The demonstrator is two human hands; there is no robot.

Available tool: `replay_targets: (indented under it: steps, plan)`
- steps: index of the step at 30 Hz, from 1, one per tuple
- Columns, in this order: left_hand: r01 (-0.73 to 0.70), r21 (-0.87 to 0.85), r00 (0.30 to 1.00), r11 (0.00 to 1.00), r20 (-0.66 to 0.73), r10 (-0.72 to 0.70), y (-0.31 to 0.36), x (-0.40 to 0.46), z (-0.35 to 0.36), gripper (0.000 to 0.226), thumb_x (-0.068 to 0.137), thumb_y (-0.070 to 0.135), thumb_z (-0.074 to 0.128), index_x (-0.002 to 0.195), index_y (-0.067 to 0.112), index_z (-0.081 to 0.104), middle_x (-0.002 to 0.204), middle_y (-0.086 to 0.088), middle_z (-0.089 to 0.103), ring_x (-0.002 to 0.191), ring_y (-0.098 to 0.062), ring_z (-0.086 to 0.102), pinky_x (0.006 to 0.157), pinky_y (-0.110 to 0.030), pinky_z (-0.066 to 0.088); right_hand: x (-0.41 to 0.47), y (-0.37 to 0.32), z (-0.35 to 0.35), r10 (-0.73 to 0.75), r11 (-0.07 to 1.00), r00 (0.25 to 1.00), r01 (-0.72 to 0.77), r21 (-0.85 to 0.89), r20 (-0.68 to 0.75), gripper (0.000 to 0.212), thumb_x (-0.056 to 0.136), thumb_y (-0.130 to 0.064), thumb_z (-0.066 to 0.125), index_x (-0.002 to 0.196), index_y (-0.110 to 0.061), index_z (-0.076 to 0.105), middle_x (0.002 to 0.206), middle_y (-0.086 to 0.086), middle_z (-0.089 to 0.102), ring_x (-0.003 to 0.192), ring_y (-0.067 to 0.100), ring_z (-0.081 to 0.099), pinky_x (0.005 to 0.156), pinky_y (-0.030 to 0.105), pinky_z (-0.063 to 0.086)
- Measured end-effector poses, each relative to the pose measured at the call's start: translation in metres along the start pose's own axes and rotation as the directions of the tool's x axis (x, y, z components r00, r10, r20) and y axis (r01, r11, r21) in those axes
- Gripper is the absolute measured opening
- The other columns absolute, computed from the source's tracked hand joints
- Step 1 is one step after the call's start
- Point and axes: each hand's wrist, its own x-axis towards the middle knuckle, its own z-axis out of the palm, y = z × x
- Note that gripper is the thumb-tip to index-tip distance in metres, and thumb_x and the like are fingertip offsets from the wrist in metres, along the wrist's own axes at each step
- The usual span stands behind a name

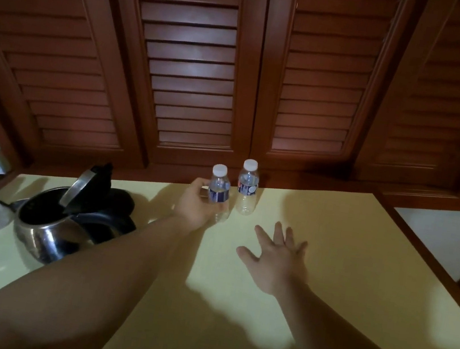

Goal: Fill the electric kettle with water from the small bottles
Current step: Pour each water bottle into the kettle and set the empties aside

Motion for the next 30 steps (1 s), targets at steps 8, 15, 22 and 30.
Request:
replay_targets:
  steps: [8, 15, 22, 30]
  plan:
    - [0.029, 0.036, 0.999, 0.999, 0.018, -0.029, -0.002, 0.026, 0.004, 0.053, 0.081, 0.027, 0.089, 0.123, 0.018, 0.059, 0.101, 0.013, 0.065, 0.088, -0.006, 0.065, 0.065, -0.019, 0.046, 0.002, 0.000, 0.001, 0.005, 1.000, 1.000, -0.005, 0.000, -0.012, 0.089, 0.087, -0.087, 0.009, 0.163, -0.042, 0.003, 0.174, 0.007, -0.006, 0.159, 0.033, -0.009, 0.123, 0.066, -0.006]
    - [0.053, 0.036, 0.998, 0.998, 0.024, -0.053, -0.004, 0.030, 0.012, 0.055, 0.083, 0.027, 0.088, 0.128, 0.015, 0.058, 0.112, 0.005, 0.069, 0.088, -0.002, 0.065, 0.064, -0.012, 0.046, 0.002, 0.001, 0.001, 0.006, 0.999, 1.000, -0.005, 0.037, -0.012, 0.088, 0.087, -0.088, 0.014, 0.163, -0.043, 0.008, 0.174, 0.006, -0.005, 0.159, 0.032, -0.010, 0.123, 0.065, -0.007]
    - [0.196, 0.152, 0.980, 0.969, 0.012, -0.200, -0.010, 0.018, 0.009, 0.112, 0.072, 0.048, 0.091, 0.159, 0.014, 0.029, 0.148, -0.007, 0.058, 0.125, -0.029, 0.063, 0.103, -0.040, 0.053, 0.004, 0.000, 0.003, 0.016, 0.999, 0.999, -0.014, 0.047, -0.048, 0.089, 0.085, -0.089, 0.020, 0.161, -0.043, 0.016, 0.174, 0.004, 0.001, 0.160, 0.030, -0.003, 0.124, 0.064, -0.003]
    - [-0.243, 0.442, 0.945, 0.864, 0.308, 0.108, -0.032, -0.096, -0.029, 0.060, 0.092, 0.037, 0.072, 0.146, 0.022, 0.052, 0.143, 0.006, 0.052, 0.134, -0.012, 0.052, 0.103, -0.009, 0.030, -0.002, -0.010, -0.001, 0.047, 0.999, 0.996, -0.047, -0.003, -0.080, 0.077, 0.086, -0.084, 0.018, 0.154, -0.048, 0.021, 0.170, 0.002, 0.016, 0.157, 0.031, 0.013, 0.123, 0.066, 0.009]
